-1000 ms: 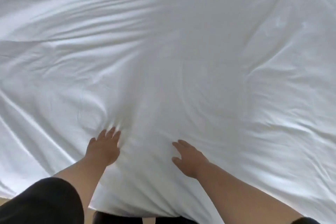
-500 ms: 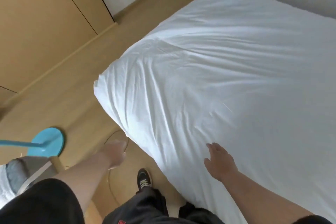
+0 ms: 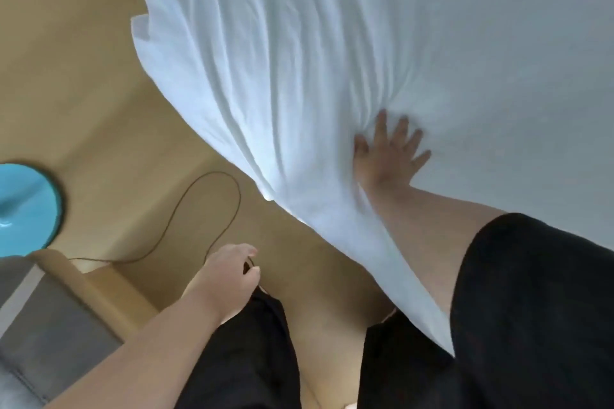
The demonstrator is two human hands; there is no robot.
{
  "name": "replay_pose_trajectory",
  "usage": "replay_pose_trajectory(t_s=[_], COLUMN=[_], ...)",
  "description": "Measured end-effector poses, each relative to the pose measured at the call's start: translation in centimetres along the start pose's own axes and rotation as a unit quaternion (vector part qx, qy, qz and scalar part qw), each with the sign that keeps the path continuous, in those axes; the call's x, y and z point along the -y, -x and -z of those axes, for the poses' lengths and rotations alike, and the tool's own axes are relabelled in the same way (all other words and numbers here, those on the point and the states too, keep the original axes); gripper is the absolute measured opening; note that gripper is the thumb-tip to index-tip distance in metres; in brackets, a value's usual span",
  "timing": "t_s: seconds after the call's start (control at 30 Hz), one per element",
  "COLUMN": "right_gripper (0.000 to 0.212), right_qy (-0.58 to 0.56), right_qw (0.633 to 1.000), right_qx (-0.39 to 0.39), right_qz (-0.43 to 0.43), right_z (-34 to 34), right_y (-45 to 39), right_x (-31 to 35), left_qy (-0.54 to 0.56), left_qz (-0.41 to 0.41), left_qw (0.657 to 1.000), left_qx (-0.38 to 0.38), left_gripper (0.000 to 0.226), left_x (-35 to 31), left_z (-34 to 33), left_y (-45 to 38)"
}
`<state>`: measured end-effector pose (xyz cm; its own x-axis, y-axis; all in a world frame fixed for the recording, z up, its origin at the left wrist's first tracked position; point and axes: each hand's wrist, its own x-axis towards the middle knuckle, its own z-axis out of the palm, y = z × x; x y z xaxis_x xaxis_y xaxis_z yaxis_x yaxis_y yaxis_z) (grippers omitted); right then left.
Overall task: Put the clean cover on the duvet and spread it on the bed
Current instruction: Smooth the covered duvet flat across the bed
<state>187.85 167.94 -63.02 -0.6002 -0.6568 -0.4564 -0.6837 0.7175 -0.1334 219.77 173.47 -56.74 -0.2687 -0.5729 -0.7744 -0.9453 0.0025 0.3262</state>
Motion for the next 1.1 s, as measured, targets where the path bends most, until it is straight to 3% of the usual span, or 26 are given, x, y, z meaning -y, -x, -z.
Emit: replay_pose_trajectory(t_s=[0.13, 0.27, 0.33, 0.47, 0.6, 0.77, 0.9, 1.1], right_gripper=[0.088, 0.066, 0.060, 0.060, 0.071, 0.091, 0.105, 0.098], right_qy=[0.106, 0.078, 0.027, 0.016, 0.031, 0.069, 0.066, 0.093], right_qw=[0.968, 0.926, 0.945, 0.990, 0.997, 0.996, 0.990, 0.977], right_qx=[0.077, 0.154, 0.106, -0.039, -0.066, -0.050, -0.075, -0.037], right_qz=[0.214, 0.336, 0.307, 0.134, 0.001, 0.031, 0.098, 0.188], right_z=[-5.0, -4.8, -3.2, 1.9, 5.0, -0.1, -2.3, -0.7], right_y=[3.0, 5.7, 5.9, 3.0, -2.1, -6.8, -9.9, -13.0], right_x=[20.3, 25.8, 23.7, 14.9, 11.0, 19.9, 28.5, 33.5], left_qy=[0.037, 0.044, 0.048, 0.059, 0.144, 0.248, 0.369, 0.368], left_qz=[0.051, 0.083, 0.065, 0.023, 0.024, 0.045, 0.079, 0.039], left_qw=[0.998, 0.996, 0.997, 0.998, 0.989, 0.966, 0.919, 0.918], left_qx=[0.000, -0.004, 0.002, 0.011, -0.001, -0.063, -0.115, -0.142], left_gripper=[0.042, 0.043, 0.042, 0.036, 0.037, 0.046, 0.066, 0.061], left_x=[10.9, 16.3, 16.6, 15.5, 14.0, 13.7, 13.8, 12.5], left_z=[4.8, 10.1, 12.3, 15.6, 18.5, 22.9, 27.9, 35.8], left_y=[0.3, -1.4, -2.7, -6.4, -12.2, -21.0, -27.5, -35.1])
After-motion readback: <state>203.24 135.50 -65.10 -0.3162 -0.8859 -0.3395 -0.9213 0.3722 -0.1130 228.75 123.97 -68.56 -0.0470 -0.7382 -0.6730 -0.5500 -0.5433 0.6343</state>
